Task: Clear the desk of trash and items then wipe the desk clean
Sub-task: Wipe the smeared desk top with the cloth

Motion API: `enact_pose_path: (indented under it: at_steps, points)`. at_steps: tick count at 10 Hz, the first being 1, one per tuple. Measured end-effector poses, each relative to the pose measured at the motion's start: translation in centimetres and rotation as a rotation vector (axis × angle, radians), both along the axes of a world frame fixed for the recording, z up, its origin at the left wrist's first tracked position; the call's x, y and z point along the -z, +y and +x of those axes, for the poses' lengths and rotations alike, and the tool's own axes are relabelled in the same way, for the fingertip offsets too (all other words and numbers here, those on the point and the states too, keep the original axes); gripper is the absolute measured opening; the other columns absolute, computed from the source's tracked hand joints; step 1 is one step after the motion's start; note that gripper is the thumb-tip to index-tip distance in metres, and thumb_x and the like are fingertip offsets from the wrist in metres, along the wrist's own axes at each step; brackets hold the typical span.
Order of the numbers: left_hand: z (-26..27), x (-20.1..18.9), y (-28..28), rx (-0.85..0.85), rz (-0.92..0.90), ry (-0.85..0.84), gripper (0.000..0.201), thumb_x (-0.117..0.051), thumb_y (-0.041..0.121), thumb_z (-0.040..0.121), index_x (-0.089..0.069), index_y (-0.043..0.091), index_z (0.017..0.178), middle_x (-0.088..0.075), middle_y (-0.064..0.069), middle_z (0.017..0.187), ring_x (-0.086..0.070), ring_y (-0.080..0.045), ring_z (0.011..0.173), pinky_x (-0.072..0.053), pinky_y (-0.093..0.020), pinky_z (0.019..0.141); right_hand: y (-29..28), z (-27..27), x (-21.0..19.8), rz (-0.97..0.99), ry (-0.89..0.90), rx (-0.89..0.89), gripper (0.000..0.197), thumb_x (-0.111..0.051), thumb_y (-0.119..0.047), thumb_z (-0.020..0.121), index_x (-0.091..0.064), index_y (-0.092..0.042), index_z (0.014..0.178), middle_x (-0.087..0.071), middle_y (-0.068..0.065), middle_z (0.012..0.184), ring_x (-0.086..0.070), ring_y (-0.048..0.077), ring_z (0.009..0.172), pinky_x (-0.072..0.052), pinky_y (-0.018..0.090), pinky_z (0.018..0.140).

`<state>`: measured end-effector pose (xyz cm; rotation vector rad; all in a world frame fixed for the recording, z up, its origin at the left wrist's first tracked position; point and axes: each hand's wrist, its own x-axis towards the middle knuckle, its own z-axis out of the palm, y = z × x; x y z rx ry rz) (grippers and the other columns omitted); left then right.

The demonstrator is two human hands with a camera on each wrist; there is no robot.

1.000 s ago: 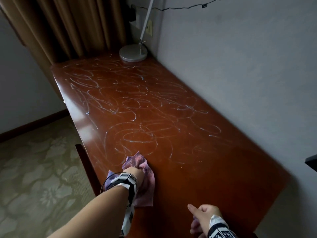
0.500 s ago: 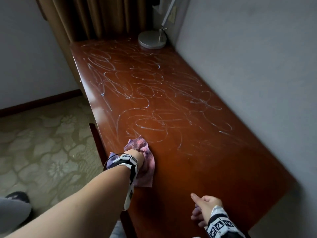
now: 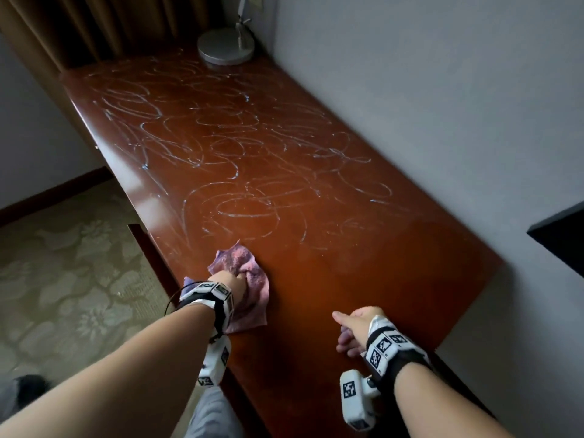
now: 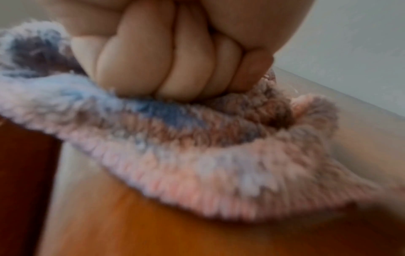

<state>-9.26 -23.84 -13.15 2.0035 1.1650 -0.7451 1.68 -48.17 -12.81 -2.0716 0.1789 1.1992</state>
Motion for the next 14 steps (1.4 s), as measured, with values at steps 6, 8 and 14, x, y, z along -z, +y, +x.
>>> enact_pose_path:
  at_steps: [6, 8, 14]
  points:
    - [5.1, 1.0, 1.6, 0.284, 0.168, 0.167, 0.048, -0.028, 0.036, 0.102, -0.057, 0.004, 0.124, -0.059, -0.016, 0.125, -0.054, -0.032, 0.119, -0.042, -0.034, 0.096, 7.1, 2.3, 0.6, 0.024, -0.063, 0.058, 0.032, -0.068, -0.033, 0.088, -0.056, -0.006, 0.073, -0.07, 0.009, 0.06, -0.07, 0.023, 0.053, -0.045, 0.022, 0.038]
    - [12.0, 1.8, 1.4, 0.437, 0.151, 0.02, 0.044, -0.033, 0.035, 0.101, -0.059, 0.005, 0.119, -0.062, -0.015, 0.121, -0.058, -0.031, 0.113, -0.045, -0.035, 0.09, 7.0, 2.8, 1.0, 0.023, 0.026, 0.122, 0.03, -0.065, -0.029, 0.091, -0.052, -0.008, 0.075, -0.064, 0.007, 0.051, -0.061, 0.02, 0.041, -0.037, 0.019, 0.034]
    - [6.9, -0.3, 1.7, 0.694, 0.102, -0.238, 0.034, -0.036, 0.041, 0.093, -0.057, 0.018, 0.109, -0.061, -0.006, 0.119, -0.056, -0.026, 0.112, -0.044, -0.032, 0.094, 13.3, 3.2, -2.0, -0.283, -0.79, -0.576, 0.035, -0.06, -0.035, 0.087, -0.057, -0.023, 0.12, -0.051, 0.001, 0.121, -0.048, 0.024, 0.115, -0.044, 0.031, 0.092]
